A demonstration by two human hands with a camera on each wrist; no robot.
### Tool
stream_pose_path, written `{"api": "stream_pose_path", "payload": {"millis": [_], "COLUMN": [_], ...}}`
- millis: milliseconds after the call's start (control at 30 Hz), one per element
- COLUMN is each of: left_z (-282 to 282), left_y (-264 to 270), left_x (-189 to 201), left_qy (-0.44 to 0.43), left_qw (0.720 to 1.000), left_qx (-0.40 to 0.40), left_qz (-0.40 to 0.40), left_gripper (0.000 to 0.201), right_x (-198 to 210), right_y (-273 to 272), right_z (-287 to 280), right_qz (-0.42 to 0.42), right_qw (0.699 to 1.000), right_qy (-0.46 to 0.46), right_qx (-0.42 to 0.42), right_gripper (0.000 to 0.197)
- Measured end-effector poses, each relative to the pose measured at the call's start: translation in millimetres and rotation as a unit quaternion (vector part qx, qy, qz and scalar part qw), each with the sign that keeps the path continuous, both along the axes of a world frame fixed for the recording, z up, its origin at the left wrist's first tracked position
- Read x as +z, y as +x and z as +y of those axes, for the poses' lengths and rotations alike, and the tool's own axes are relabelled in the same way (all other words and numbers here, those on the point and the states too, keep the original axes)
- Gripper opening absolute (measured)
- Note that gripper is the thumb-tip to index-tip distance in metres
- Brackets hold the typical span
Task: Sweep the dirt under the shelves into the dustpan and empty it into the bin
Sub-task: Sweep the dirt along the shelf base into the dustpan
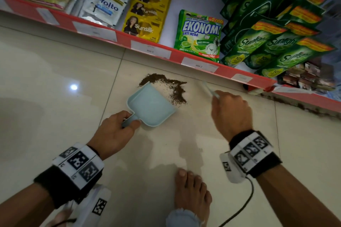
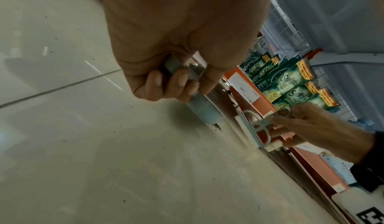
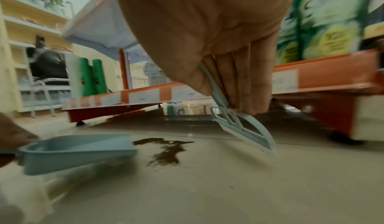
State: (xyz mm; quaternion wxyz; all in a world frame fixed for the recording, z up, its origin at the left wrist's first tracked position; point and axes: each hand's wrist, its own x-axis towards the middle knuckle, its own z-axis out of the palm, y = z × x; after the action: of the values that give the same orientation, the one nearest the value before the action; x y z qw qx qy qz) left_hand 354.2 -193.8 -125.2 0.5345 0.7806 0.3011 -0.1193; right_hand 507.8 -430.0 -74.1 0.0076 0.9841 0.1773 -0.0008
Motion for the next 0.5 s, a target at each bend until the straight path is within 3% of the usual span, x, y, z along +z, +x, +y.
{"api": "stream_pose_path", "payload": {"millis": [133, 333, 500], "left_z": [0, -3, 2], "left_y": [1, 6, 0], "left_x": [3, 6, 5], "left_qy": [0.004, 0.024, 0.022], "left_qw": [1.000, 0.999, 1.000], "left_qx": [-0.009, -0.021, -0.006], "left_qz": [-0.007, -0.006, -0.003], "left_gripper": [0.023, 0.022, 0.025], "right_x": [-7, -13, -1], "right_y": [11, -32, -20], "right_z": [-17, 38, 40], "right_qz": [0.028, 0.105, 0.025], "right_qw": [0.993, 0.994, 0.999], "right_qy": [-0.061, 0.014, 0.023], "right_qx": [-0.094, 0.028, 0.028], "right_gripper": [0.027, 0.033, 0.027]}}
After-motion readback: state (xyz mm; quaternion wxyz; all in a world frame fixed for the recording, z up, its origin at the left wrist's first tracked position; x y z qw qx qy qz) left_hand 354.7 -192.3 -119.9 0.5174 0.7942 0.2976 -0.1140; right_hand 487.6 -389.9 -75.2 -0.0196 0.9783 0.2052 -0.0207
